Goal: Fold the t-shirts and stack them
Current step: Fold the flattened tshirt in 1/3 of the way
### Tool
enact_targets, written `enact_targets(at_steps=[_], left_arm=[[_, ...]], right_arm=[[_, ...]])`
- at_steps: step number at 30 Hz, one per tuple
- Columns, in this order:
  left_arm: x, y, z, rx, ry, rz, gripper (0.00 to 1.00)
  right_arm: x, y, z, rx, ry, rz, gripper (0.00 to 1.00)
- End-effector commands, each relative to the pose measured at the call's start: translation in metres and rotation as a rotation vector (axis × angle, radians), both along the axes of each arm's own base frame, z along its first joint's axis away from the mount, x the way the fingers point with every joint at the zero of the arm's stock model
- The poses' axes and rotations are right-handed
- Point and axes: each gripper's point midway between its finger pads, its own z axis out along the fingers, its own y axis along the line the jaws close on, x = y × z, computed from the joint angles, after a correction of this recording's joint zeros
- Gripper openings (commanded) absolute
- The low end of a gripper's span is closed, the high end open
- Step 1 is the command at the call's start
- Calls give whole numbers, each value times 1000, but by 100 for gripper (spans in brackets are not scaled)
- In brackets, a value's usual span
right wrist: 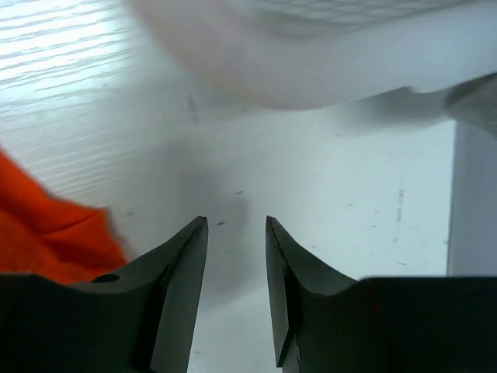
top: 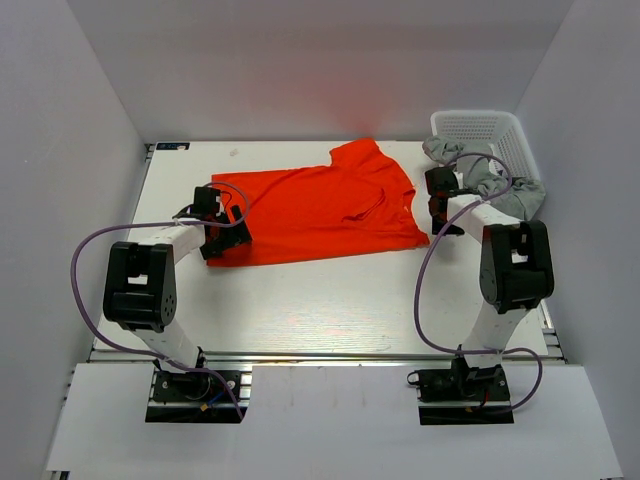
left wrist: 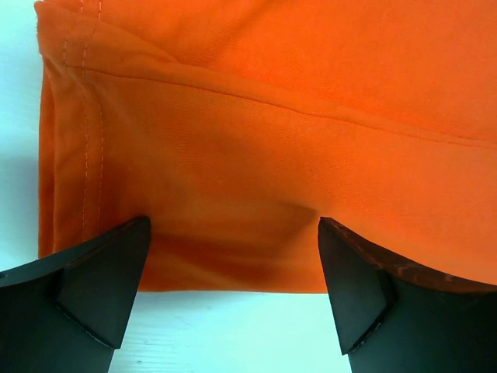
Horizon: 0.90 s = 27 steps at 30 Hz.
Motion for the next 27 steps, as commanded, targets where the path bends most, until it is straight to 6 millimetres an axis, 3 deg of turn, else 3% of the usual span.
enact_targets(at_steps=[1,7,8,10,11,15,17,19,24,27], left_arm=[[-35,23,-33,92,162,16,100],[-30,13,-29,47,132,-36,100],[-30,13,-29,47,132,-36,100],[-27,11,-19,40,101,-49,100],[-26,11,-15,40,91,-48,100],[-21,5,-3,9,42,-64,100],[-20,5,0,8,33,-64,100],[-20,5,0,8,33,-64,100],[-21,5,-3,9,42,-64,100],[-21,5,-3,9,42,-64,100]], right_arm=[[11,-22,31,-65,-75,-34,42],[11,34,27,191,-65,207,43],[13,39,40,212,-105,239,45],[12,56,45,291,-120,297,47],[15,62,60,311,-171,327,48],[9,114,81,546,-219,525,54],[3,142,85,676,-214,617,56],[-2,159,80,757,-179,660,59],[-2,165,54,804,-73,612,67],[4,145,25,754,-20,470,69]])
